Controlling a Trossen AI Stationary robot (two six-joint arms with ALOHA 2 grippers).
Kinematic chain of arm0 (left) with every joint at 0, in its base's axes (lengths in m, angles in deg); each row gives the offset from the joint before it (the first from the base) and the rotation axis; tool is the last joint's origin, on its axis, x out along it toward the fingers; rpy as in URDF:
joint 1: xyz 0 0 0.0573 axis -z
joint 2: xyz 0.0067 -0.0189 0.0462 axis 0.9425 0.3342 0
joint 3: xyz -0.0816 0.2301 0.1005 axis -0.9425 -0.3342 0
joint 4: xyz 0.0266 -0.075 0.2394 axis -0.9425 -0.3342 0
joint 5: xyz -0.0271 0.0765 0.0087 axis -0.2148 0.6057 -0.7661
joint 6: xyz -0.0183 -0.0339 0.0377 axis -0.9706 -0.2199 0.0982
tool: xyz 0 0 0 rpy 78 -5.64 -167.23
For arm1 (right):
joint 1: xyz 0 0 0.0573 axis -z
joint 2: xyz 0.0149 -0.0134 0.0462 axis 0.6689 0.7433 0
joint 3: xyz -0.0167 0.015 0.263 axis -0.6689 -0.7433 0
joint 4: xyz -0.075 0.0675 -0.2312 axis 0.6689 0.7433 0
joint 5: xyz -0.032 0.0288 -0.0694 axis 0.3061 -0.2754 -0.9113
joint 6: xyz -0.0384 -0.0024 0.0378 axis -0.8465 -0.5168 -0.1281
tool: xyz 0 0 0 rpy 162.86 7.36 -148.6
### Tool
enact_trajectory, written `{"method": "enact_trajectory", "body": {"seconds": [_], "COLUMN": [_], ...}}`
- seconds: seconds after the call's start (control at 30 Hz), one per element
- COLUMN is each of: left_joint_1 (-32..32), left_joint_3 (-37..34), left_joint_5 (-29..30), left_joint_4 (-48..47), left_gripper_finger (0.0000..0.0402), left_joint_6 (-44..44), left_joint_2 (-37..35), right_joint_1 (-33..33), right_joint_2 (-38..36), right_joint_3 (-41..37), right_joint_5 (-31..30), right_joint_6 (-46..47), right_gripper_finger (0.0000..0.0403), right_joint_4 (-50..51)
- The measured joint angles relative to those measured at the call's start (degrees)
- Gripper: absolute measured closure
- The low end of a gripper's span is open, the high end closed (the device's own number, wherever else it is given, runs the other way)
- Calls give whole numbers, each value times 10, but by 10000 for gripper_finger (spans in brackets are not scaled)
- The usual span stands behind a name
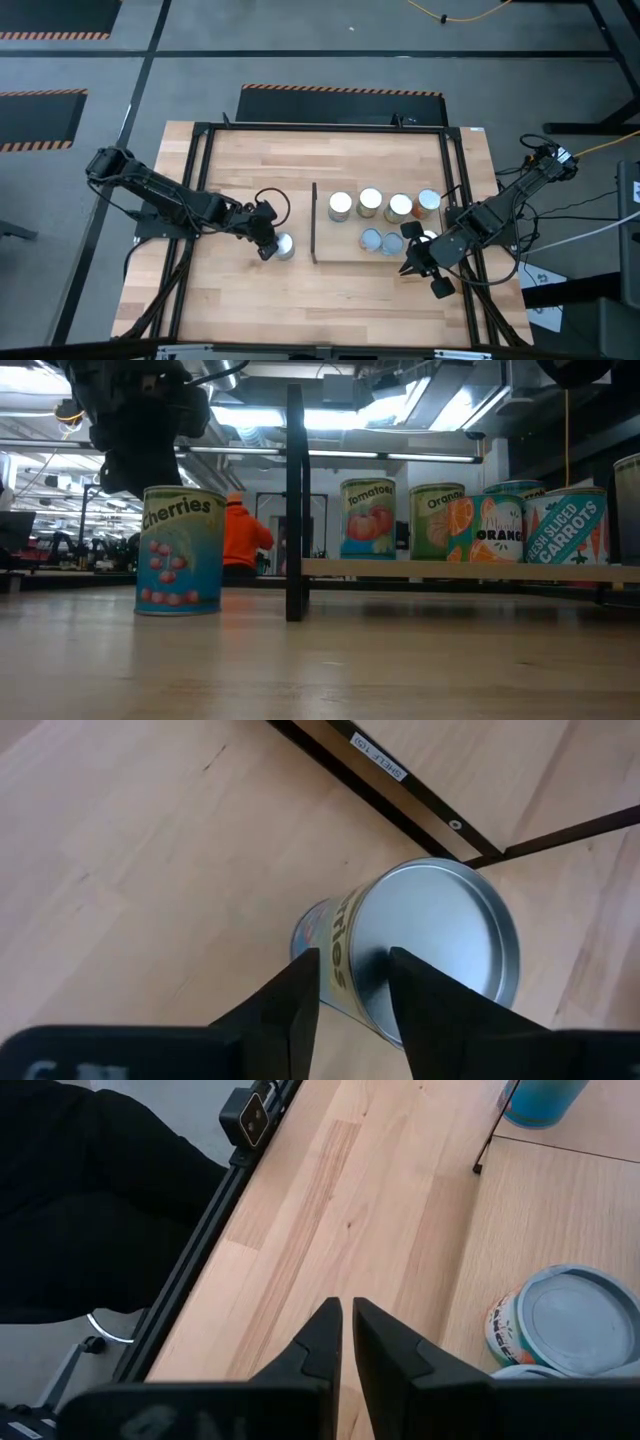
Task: Pick and place cans onto a shelf
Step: Put the canned cherries on the shelf
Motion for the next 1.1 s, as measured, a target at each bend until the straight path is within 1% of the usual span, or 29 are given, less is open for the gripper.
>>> {"method": "enact_trajectory", "body": {"seconds": [0.13,0.47,0.53,0.83,0.97,1.1], "left_joint_1": [0,0,0,0,5,24], "left_joint_3": [0,0,0,0,13,41], "left_joint_5": [-2,-2,-1,-6,-37,-64], "left_joint_4": [0,0,1,7,4,8], "left_gripper_finger": [307,386,396,399,400,400], "left_joint_6": [0,0,0,2,2,2], "left_joint_2": [0,0,0,0,1,1], "right_joint_1": [0,0,0,0,0,0], "right_joint_2": [0,0,0,0,0,0], "right_joint_3": [0,0,0,0,0,0], "right_joint_5": [0,0,0,0,0,0], "right_joint_6": [0,1,1,1,1,1], "right_gripper_finger": [368,368,368,368,368,368], "right_joint_4": [0,0,0,0,0,0]}}
